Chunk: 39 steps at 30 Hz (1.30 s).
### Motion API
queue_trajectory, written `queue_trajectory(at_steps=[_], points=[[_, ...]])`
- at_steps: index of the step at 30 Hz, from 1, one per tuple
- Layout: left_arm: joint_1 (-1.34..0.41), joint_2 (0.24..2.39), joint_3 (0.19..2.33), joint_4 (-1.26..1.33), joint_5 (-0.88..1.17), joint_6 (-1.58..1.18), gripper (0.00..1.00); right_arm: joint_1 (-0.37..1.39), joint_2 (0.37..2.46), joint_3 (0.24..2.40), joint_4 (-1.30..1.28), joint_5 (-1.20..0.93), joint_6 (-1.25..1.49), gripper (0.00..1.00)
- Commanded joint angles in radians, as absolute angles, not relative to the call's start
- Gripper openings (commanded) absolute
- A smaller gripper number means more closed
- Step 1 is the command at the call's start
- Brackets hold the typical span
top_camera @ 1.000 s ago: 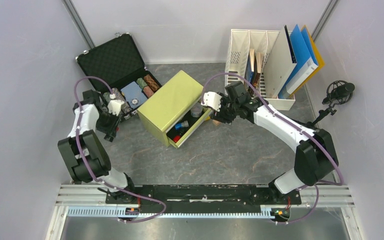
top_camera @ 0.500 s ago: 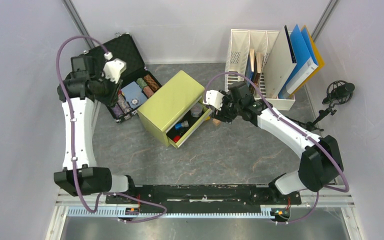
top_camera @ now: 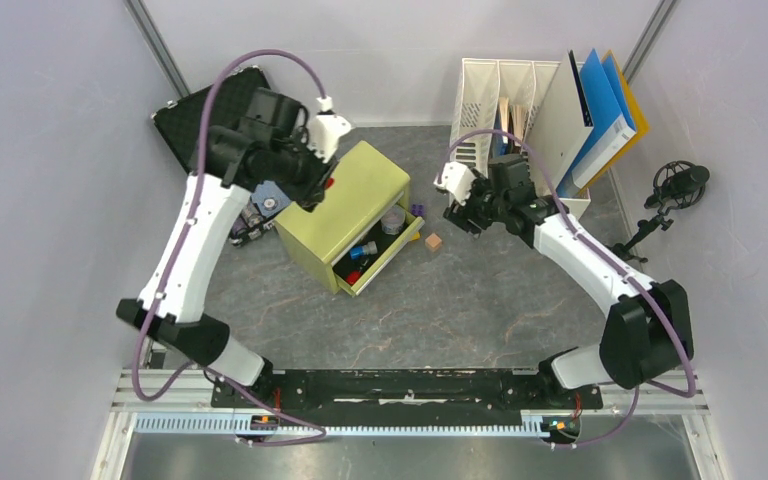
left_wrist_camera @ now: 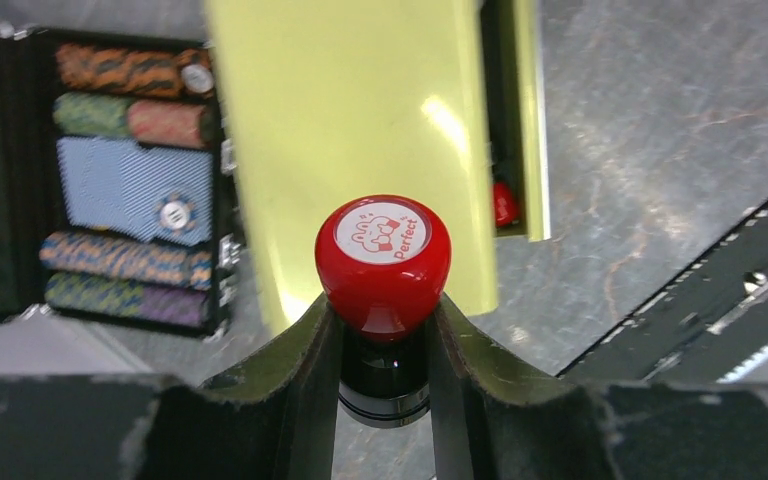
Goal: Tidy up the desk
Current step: Place the stationery in the drawer.
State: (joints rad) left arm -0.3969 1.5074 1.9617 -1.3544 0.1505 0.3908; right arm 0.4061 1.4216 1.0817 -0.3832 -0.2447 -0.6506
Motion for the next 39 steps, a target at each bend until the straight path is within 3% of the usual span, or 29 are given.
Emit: queue_trajectory(at_steps=[1, 15, 23, 39], points=[[-0.474, 1.574, 2.011, -1.326, 0.205, 0.257, 0.32, 0.325, 1.356, 1.04, -0.303, -0.309, -0.586, 0.74], [-0.699, 1.829, 2.024, -1.152, 0.147, 0.101, 0.35, 0.113, 1.244, 0.892, -0.217, -0.343, -0.558, 0.74], [-0.727, 1.958, 1.947, -1.141, 0.128, 0.056, 0.36, 0.048, 1.213, 0.787, -0.15, -0.395, -0.549, 0.74], [-0.781, 2.007, 1.76, -0.924, -0.176, 0.099, 0.36, 0.031, 1.256, 0.766, -0.165, -0.497, -0.563, 0.75]])
